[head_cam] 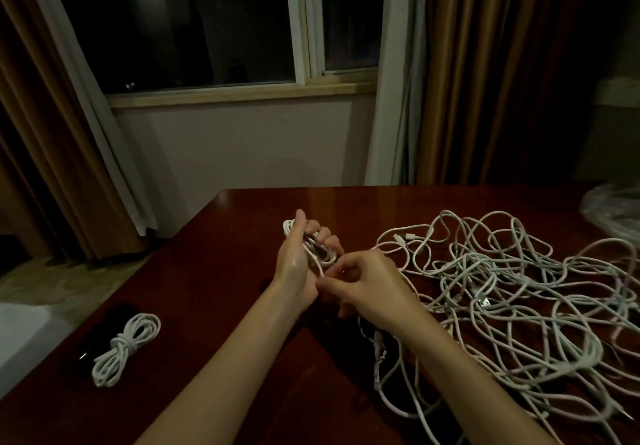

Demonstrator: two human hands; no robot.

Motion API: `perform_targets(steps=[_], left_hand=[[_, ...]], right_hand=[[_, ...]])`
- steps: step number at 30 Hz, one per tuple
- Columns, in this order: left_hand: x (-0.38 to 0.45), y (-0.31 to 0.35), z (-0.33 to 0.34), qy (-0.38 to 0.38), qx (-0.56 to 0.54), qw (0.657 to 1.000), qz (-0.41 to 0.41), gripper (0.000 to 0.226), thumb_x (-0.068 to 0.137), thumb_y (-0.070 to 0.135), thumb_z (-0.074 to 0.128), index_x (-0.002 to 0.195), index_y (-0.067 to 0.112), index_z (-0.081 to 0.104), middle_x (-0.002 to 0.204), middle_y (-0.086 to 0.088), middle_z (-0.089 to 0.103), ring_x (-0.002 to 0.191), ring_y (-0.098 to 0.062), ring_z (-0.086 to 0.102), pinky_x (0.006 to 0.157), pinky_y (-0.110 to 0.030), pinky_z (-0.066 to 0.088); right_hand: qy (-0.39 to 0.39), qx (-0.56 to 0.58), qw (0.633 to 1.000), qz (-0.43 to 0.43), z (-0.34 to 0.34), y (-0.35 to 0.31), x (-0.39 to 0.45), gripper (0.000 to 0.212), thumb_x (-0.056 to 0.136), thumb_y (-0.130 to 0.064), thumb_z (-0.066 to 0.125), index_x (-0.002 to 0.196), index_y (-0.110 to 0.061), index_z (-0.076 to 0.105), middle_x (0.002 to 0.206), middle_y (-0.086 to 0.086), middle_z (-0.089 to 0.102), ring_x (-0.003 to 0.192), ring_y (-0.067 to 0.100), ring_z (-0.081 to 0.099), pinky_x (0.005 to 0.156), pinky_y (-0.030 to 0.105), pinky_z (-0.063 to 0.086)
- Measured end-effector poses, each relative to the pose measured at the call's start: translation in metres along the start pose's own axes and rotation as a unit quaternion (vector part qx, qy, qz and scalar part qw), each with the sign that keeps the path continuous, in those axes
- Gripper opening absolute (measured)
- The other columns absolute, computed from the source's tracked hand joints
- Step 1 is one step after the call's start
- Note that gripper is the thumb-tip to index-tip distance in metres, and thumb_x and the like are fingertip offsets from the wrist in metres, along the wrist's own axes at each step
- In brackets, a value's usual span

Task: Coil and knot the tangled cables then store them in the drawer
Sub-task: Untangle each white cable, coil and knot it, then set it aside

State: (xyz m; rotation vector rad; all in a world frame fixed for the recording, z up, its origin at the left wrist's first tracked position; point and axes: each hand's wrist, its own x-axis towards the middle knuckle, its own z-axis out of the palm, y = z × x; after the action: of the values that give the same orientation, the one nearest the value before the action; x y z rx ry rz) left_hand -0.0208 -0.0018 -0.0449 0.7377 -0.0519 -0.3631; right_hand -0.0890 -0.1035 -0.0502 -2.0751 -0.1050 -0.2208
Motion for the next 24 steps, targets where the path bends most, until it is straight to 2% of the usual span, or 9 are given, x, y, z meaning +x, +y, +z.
perform_targets(steps=[4, 7, 9, 12, 15, 18, 19, 21, 24], left_hand=[[0.006, 0.008, -0.005, -0.013, -0.004, 1.0, -0.011, 0.05, 0.102, 0.042, 0.04, 0.058, 0.017, 0.037, 0.046, 0.007, 0.027, 0.034, -0.003, 0.026, 0.032, -0.014, 0.023], [0.011, 0.02, -0.013, -0.039, 0.027, 0.998, -0.034, 0.05, 0.101, 0.041, 0.04, 0.057, 0.018, 0.038, 0.043, 0.008, 0.026, 0.031, -0.002, 0.023, 0.028, -0.013, 0.019], [0.009, 0.024, -0.015, -0.063, 0.089, 0.992, -0.068, 0.048, 0.099, 0.041, 0.043, 0.058, 0.018, 0.038, 0.043, 0.008, 0.026, 0.03, -0.001, 0.024, 0.027, -0.012, 0.02], [0.004, 0.018, -0.011, -0.103, 0.194, 0.971, -0.094, 0.042, 0.092, 0.041, 0.049, 0.059, 0.018, 0.038, 0.045, 0.006, 0.029, 0.036, -0.004, 0.032, 0.034, -0.014, 0.031], [0.004, 0.013, -0.007, -0.092, 0.29, 0.952, -0.023, 0.047, 0.095, 0.042, 0.048, 0.055, 0.018, 0.04, 0.048, 0.002, 0.041, 0.054, -0.012, 0.054, 0.051, -0.021, 0.047], [0.002, 0.014, -0.005, -0.097, 0.365, 0.925, 0.028, 0.052, 0.099, 0.043, 0.044, 0.051, 0.022, 0.046, 0.065, 0.0, 0.06, 0.074, -0.014, 0.063, 0.067, -0.028, 0.05], [0.001, 0.014, -0.005, -0.105, 0.397, 0.911, 0.032, 0.054, 0.099, 0.044, 0.043, 0.049, 0.025, 0.049, 0.068, 0.001, 0.063, 0.073, -0.013, 0.062, 0.069, -0.029, 0.048], [-0.001, 0.009, -0.004, -0.127, 0.447, 0.885, 0.026, 0.058, 0.1, 0.043, 0.041, 0.045, 0.027, 0.05, 0.06, 0.006, 0.058, 0.059, -0.008, 0.056, 0.065, -0.025, 0.044], [-0.005, 0.004, -0.002, -0.141, 0.467, 0.873, 0.026, 0.05, 0.101, 0.04, 0.043, 0.053, 0.023, 0.045, 0.052, 0.01, 0.045, 0.049, -0.004, 0.045, 0.056, -0.019, 0.04]], right_hand=[[-0.016, -0.046, 0.999, 0.021, -0.002, 0.002, 0.001, 0.028, 0.085, -0.038, 0.07, 0.07, -0.014, 0.07, 0.052, -0.004, 0.062, 0.047, 0.0, 0.054, 0.052, 0.011, 0.039], [-0.056, 0.0, 0.998, 0.02, -0.017, 0.001, 0.003, 0.015, 0.087, -0.03, 0.069, 0.075, -0.021, 0.073, 0.067, 0.01, 0.066, 0.059, 0.011, 0.054, 0.059, 0.024, 0.041], [-0.059, -0.004, 0.998, 0.006, -0.022, -0.001, 0.003, 0.01, 0.089, -0.025, 0.067, 0.08, -0.027, 0.072, 0.067, 0.007, 0.065, 0.059, 0.01, 0.054, 0.059, 0.025, 0.042], [-0.008, -0.074, 0.997, -0.03, -0.02, 0.0, 0.002, 0.008, 0.09, -0.026, 0.066, 0.087, -0.026, 0.074, 0.067, -0.007, 0.067, 0.06, 0.002, 0.06, 0.061, 0.024, 0.05], [0.039, -0.124, 0.99, -0.057, -0.019, 0.003, 0.002, 0.012, 0.089, -0.027, 0.067, 0.094, -0.021, 0.076, 0.068, -0.012, 0.067, 0.064, 0.0, 0.063, 0.065, 0.024, 0.054], [0.073, -0.15, 0.983, -0.075, -0.021, 0.005, 0.002, 0.01, 0.087, -0.024, 0.069, 0.094, -0.021, 0.077, 0.075, -0.016, 0.067, 0.068, -0.005, 0.062, 0.067, 0.014, 0.051], [0.078, -0.156, 0.981, -0.08, -0.02, 0.005, 0.002, 0.01, 0.086, -0.023, 0.071, 0.094, -0.022, 0.076, 0.079, -0.015, 0.068, 0.07, -0.006, 0.061, 0.066, 0.012, 0.049], [0.082, -0.167, 0.978, -0.09, -0.02, 0.005, 0.002, 0.01, 0.085, -0.023, 0.072, 0.095, -0.024, 0.074, 0.082, -0.014, 0.068, 0.071, -0.005, 0.062, 0.065, 0.01, 0.048], [0.104, -0.184, 0.973, -0.093, -0.019, 0.005, 0.001, 0.012, 0.083, -0.021, 0.074, 0.089, -0.028, 0.067, 0.074, -0.013, 0.065, 0.068, -0.003, 0.061, 0.059, 0.011, 0.046]])
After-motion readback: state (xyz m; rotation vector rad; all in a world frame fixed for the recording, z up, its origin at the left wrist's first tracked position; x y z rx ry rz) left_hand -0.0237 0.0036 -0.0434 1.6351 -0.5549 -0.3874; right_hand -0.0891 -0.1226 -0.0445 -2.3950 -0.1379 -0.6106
